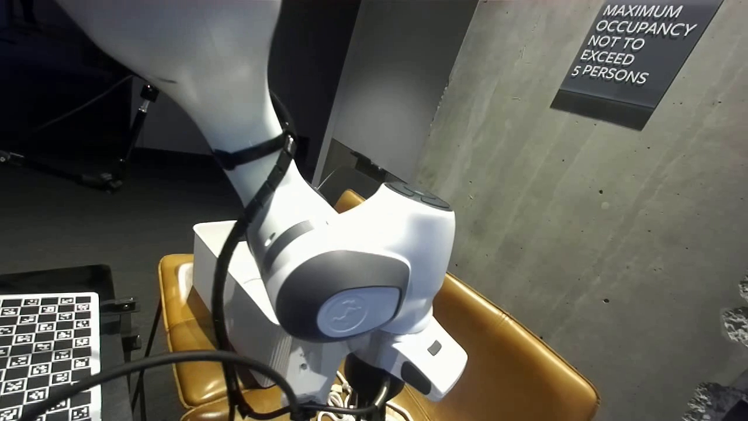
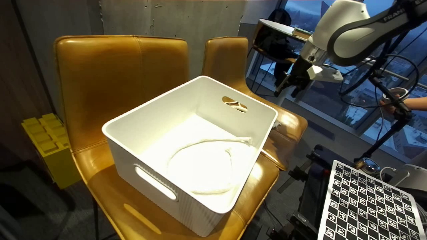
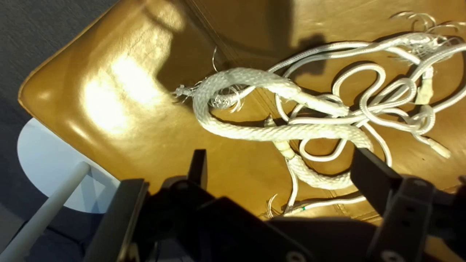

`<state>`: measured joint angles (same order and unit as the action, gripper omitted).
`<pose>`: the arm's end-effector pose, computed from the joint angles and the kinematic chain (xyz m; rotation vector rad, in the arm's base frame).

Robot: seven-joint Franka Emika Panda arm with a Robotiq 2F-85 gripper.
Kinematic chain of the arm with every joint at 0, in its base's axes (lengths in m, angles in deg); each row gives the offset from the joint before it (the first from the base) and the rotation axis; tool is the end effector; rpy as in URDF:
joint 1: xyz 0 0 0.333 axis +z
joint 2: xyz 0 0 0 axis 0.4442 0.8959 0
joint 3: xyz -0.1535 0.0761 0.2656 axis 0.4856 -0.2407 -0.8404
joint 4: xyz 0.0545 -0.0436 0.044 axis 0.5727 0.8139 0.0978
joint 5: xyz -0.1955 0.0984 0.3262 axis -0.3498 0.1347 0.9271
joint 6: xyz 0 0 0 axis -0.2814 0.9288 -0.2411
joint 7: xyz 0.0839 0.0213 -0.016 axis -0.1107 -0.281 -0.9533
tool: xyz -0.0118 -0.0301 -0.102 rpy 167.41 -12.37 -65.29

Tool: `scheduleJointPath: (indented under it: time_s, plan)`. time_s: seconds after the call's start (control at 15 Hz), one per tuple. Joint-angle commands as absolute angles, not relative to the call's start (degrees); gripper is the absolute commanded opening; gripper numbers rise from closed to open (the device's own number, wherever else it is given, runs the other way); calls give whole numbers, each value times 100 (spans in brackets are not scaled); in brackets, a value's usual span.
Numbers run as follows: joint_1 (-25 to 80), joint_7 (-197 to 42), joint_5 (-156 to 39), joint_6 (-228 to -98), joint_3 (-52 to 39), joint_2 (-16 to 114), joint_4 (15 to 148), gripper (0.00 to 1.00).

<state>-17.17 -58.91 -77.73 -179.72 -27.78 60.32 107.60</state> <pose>0.5423 -0.2584 0.2170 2.9374 -0.8579 0.2046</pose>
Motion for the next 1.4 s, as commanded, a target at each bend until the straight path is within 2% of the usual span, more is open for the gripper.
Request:
scheduleJointPath:
  time_s: [0.0,0.13,0.4,0.67,1.33]
  plan:
    - [-152,-6519,-7125,-17280,-1533,6628,9544,100]
    - [494,-6896,-6837,-16930,-937,6947,9071,100]
    - [1002,-7615,-6705,-16666,-392,7325,8870,100]
    - [1088,-8302,-6859,-16757,-114,7435,9111,100]
    - [1237,-9041,-7381,-17224,224,8129,8715,100]
